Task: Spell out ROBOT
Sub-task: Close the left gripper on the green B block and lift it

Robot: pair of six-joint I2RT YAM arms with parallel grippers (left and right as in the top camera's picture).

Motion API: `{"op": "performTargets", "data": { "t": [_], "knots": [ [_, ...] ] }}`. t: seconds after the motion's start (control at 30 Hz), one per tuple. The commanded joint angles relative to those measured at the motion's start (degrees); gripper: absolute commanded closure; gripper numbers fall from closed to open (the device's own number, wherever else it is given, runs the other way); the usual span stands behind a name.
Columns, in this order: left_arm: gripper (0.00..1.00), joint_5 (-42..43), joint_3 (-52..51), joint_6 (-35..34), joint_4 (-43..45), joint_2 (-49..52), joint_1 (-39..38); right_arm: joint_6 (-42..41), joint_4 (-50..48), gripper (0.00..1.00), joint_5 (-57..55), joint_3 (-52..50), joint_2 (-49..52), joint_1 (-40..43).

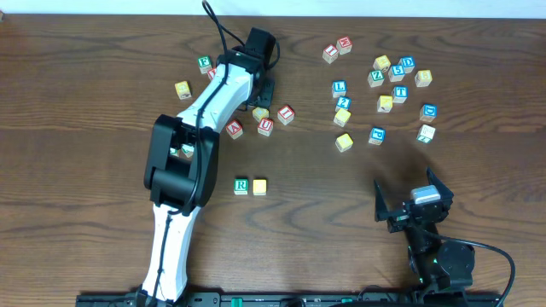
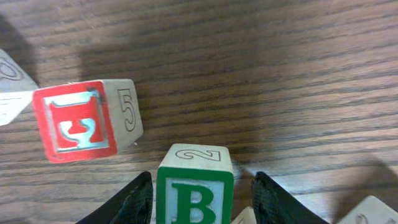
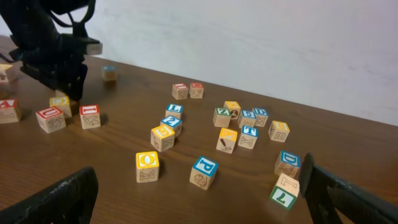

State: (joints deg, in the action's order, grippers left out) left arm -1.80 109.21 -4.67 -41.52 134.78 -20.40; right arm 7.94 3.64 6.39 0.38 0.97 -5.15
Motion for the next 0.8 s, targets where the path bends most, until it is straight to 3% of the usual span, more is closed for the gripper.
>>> {"op": "performTargets", "data": {
  "t": [0.0, 0.2, 0.47, 0.6, 0.77],
  "knots": [
    [0.50, -0.1, -0.4, -0.3, 0.1, 1.1, -0.1, -0.6, 0.2, 0.01, -0.2, 0.0, -0.3, -0.2],
    [0.51, -0.1, -0.4, -0.3, 0.3, 1.1, -0.1, -0.6, 0.2, 0.01, -0.2, 0.0, -0.3, -0.2],
    [0.62, -0.1, -0.4, -0.3, 1.2, 1.1, -0.1, -0.6, 0.2, 0.01, -0.2, 0.0, -0.3, -0.2],
    [0.76, -0.1, -0.1, -0.3, 0.9, 1.1, -0.1, -0.6, 0.2, 0.01, -0.2, 0.0, -0.3, -0.2],
    [0.79, -0.1, 0.5, -0.3, -0.3, -1.5, -0.1, -0.6, 0.2, 0.01, -0.2, 0.0, -0.3, -0.2]
  ]
}}
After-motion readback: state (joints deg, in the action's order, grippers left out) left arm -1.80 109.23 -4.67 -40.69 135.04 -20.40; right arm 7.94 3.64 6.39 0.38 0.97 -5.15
